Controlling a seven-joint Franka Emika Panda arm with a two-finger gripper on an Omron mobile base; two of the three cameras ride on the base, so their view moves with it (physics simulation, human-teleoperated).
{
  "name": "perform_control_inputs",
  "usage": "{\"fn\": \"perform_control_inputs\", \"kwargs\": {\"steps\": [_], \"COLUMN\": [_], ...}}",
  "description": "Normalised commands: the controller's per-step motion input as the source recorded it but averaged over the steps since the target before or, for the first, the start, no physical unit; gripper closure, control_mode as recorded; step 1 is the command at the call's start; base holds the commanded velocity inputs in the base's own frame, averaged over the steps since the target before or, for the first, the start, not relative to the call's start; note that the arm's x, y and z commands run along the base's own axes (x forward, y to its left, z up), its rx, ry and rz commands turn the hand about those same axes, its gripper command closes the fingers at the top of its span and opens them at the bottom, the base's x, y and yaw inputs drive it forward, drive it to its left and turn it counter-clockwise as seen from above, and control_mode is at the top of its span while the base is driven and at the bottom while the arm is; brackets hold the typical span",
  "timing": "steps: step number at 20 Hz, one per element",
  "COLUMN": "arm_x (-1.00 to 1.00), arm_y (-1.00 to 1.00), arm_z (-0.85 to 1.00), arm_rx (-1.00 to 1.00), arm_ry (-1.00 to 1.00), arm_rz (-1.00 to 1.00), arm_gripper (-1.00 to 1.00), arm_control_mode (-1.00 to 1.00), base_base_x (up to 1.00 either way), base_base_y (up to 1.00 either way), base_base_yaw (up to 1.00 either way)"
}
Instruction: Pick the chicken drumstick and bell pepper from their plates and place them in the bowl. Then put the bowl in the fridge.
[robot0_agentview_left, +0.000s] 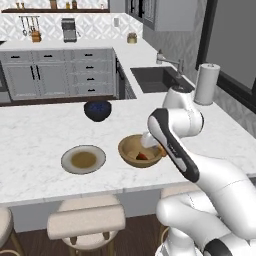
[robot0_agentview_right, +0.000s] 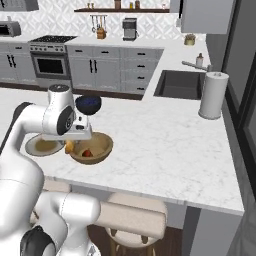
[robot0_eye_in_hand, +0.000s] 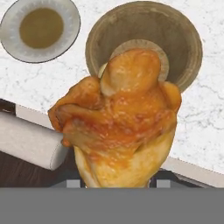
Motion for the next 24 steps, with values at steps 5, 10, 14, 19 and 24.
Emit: {"fn": "perform_control_inputs", "kwargs": {"steps": [5,10,14,19,24], "arm_x": [0.99,1.00,0.99,0.58,0.30], "arm_y": [-0.03,0.13,-0.04,-0.02,0.01], "arm_z": [-0.10,-0.72,-0.59,-0.52,-0.47], "arm_rx": [0.00,-0.03,0.00,0.00,0.00], "arm_ry": [0.11,0.00,0.00,0.02,0.06], "arm_rz": [0.03,0.03,0.05,0.02,0.00], "arm_gripper": [1.00,1.00,1.00,1.00,1.00], "arm_control_mode": [-1.00,-1.00,-1.00,-1.00,-1.00], "base_base_x": [0.00,0.00,0.00,0.00,0.00], "base_base_y": [0.00,0.00,0.00,0.00,0.00], "base_base_yaw": [0.00,0.00,0.00,0.00,0.00]}}
